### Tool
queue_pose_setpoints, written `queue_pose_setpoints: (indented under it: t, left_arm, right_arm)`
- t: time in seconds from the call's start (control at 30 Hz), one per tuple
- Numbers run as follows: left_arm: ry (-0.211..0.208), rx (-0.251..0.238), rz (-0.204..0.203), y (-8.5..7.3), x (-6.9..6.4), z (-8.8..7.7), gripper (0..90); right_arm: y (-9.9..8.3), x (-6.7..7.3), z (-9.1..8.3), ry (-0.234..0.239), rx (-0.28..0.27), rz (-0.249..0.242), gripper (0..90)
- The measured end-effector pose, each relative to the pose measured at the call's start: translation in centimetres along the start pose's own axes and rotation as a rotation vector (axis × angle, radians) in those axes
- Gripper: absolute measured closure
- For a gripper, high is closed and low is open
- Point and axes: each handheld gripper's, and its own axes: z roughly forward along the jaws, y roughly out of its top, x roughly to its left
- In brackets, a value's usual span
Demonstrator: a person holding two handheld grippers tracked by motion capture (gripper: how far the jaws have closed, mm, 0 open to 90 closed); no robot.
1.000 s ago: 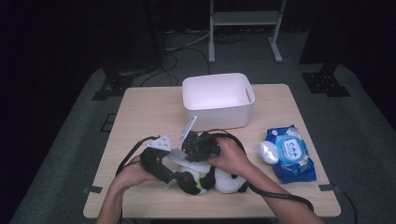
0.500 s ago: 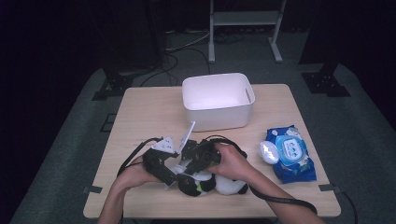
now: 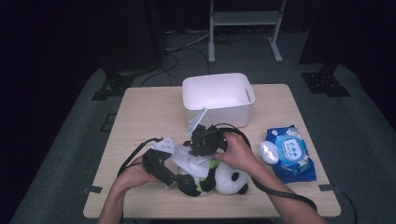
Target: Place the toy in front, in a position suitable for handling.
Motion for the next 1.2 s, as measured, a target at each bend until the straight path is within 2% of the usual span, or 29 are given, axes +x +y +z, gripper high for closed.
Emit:
queue_pose_setpoints:
  t: [0.1,0.2,0.33,0.5,0.57,0.63,0.7,0.8,0.93,1.07,1.2]
  left_arm:
    - [0.005,0.002,0.001,0.1,-0.1,0.0,7.9]
    - [0.009,0.003,0.001,0.1,-0.1,0.0,7.9]
    - [0.016,-0.003,-0.005,0.0,0.0,-0.1,7.9]
    - [0.013,-0.003,-0.003,0.0,0.1,0.0,7.9]
    - [0.013,-0.004,-0.006,0.0,0.0,0.0,7.9]
    - [0.014,0.000,-0.003,0.1,0.1,0.0,7.9]
    - [0.013,0.001,-0.001,0.1,0.1,0.0,7.9]
    - [0.013,0.000,-0.002,0.1,0.0,0.0,7.8]
    - [0.013,0.000,0.000,0.1,0.1,0.0,7.9]
    - [0.017,-0.005,-0.003,0.1,0.0,0.0,7.9]
    - [0.023,-0.008,-0.001,0.2,0.0,-0.1,7.9]
  right_arm:
    - [0.2,-0.7,-0.7,-0.033,-0.031,0.017,85.7]
    - [0.6,-1.2,-0.7,-0.068,-0.043,0.032,85.7]
    - [0.6,-1.5,-0.2,-0.081,-0.046,0.036,83.9]
    - [-0.5,-1.6,-0.3,-0.072,-0.049,0.054,84.3]
    - [-1.1,-1.5,-0.3,-0.080,-0.034,0.045,85.6]
    - [-1.7,-1.5,-0.4,-0.073,-0.017,0.060,85.4]
    - [-2.3,-1.7,-0.4,-0.067,-0.012,0.075,82.1]
    - [-2.9,-1.8,-0.6,-0.055,-0.033,0.091,78.8]
    - [-3.1,-1.7,-1.2,-0.054,-0.057,0.083,72.6]
    - [-3.2,-1.4,-1.7,-0.059,-0.059,0.079,66.4]
    - [-3.3,-1.3,-2.4,-0.062,-0.076,0.083,63.6]
